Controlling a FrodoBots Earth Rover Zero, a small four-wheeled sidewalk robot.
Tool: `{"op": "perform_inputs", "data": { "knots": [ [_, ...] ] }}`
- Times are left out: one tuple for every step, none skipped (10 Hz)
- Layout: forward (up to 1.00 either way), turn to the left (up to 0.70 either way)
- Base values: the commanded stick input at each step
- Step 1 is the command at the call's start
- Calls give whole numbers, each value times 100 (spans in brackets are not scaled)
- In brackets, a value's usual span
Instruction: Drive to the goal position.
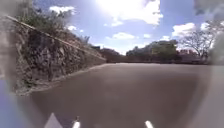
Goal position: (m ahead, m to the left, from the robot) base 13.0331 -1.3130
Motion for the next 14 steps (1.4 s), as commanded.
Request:
{"op": "perform_inputs", "data": {
  "knots": [
    [100, 0],
    [100, 0],
    [100, 0],
    [100, 0],
    [100, 0],
    [100, 0],
    [100, 0],
    [100, 0],
    [100, 0],
    [100, 0],
    [100, 0],
    [100, 0],
    [100, 0],
    [100, 0]
  ]
}}
